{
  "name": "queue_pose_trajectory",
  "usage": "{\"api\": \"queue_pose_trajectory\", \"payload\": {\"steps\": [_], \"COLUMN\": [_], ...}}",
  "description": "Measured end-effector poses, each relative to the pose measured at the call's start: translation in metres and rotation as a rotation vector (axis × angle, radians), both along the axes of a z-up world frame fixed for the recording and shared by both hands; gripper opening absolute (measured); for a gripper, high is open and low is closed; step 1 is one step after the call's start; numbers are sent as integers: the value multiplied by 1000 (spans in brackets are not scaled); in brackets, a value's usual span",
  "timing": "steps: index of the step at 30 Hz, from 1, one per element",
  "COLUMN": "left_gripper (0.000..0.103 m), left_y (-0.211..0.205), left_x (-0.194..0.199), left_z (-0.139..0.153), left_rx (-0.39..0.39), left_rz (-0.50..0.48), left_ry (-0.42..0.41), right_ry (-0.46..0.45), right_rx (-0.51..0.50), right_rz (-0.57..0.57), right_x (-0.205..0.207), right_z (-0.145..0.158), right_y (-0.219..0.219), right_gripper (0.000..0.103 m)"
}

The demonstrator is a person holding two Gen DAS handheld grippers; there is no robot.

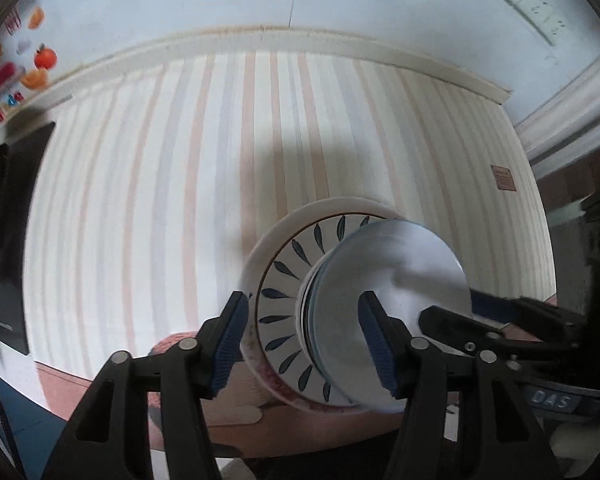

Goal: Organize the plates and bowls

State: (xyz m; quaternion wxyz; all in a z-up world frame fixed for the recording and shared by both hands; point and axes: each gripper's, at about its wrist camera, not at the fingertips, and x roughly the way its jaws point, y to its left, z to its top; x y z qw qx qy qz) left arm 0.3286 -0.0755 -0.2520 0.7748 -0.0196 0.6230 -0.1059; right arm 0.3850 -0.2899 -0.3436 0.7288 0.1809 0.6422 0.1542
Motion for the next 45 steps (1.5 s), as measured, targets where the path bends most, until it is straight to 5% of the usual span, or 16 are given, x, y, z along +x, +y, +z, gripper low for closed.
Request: {"api": "queue_pose_trajectory", "payload": {"steps": [3,11,27,45], "left_gripper": [70,95,95,102], "left_y": [3,13,9,29], "left_x": [-11,-37,-133,-294], "left_z": [14,56,145,211], "left_rx": [-6,7,5,50], "left_rz": [0,22,53,187], "left_ry": [-39,-163,-404,-525], "right_ry": [-66,-220,-449,-646], "right_rx": [-55,-209,-253,-303], "right_rz": [-6,-59,-101,-104], "right_x": [-14,-60,-159,-354], "right_z": [28,97,210,313], "right_y": [3,12,14,33], "right_gripper": [84,90,92,96]}}
